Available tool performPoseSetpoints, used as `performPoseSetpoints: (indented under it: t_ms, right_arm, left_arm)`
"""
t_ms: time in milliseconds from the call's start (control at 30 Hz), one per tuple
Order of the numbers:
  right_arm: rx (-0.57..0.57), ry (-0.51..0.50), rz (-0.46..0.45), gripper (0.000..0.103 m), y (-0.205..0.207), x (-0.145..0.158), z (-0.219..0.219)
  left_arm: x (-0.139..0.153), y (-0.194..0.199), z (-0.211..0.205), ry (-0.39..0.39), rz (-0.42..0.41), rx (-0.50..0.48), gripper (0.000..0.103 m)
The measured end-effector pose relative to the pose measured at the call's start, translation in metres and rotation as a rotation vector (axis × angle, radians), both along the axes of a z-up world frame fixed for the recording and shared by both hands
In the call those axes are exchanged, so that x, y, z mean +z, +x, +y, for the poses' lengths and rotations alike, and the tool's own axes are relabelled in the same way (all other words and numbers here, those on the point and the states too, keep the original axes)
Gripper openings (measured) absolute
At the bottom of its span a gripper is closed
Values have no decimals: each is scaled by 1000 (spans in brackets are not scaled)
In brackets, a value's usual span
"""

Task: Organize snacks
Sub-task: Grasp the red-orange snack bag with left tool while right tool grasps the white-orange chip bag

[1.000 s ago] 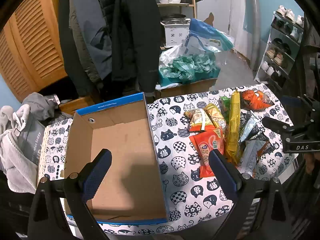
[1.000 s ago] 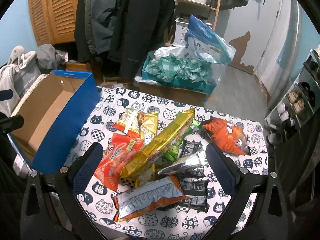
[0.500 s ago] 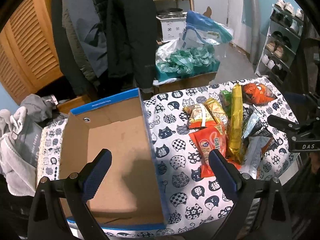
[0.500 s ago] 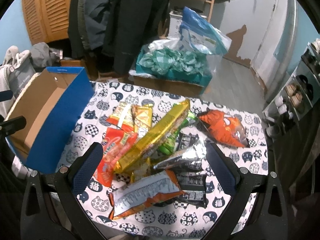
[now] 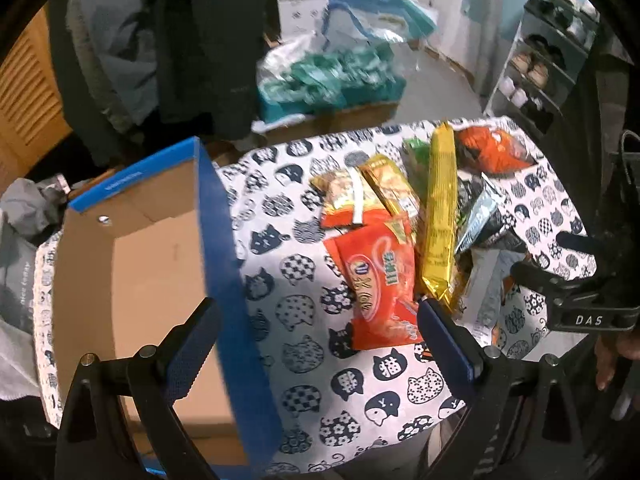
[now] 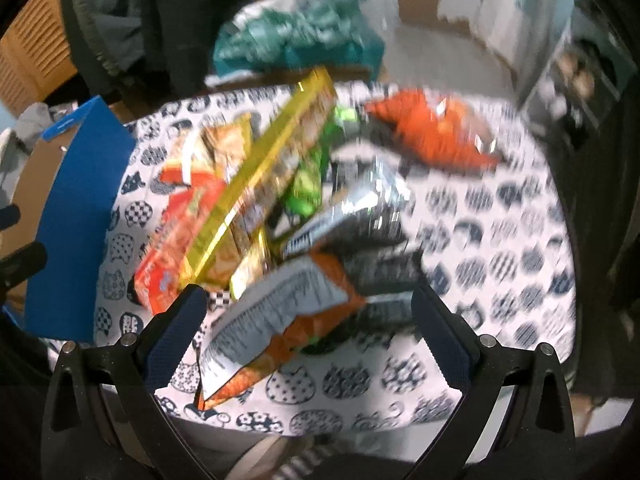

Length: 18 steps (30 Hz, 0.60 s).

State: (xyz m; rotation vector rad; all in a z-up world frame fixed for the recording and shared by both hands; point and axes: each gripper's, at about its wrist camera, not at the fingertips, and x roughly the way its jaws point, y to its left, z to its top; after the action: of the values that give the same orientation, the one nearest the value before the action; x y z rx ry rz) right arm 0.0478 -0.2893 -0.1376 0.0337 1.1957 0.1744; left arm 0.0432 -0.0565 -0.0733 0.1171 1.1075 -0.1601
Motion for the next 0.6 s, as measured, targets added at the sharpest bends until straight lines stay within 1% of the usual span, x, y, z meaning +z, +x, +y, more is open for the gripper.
performPoseSetpoints:
  t_ms: [200, 333, 433, 500, 567, 600]
  right_arm:
    - [-43, 39, 100, 100, 1, -31, 2]
    - [-44, 49, 137, 100, 5, -46, 9]
    - [-44, 66, 172, 100, 10, -57, 17]
    - [-56, 75, 215, 96, 14, -67, 19]
    - [-60, 96, 226, 91, 18, -73, 20]
    - [-55, 88, 228, 88, 20, -75, 21]
  left_arm:
    - [-26, 17, -6, -27, 87, 19, 99]
    - [-40, 23, -14, 7, 105, 14, 99]
    - [-46, 25, -16, 12, 114, 9, 99]
    - [-49, 27, -17, 14, 120, 9, 99]
    - [-52, 29, -18, 9, 130, 10, 99]
    - [-54, 30, -18, 4, 134, 9, 99]
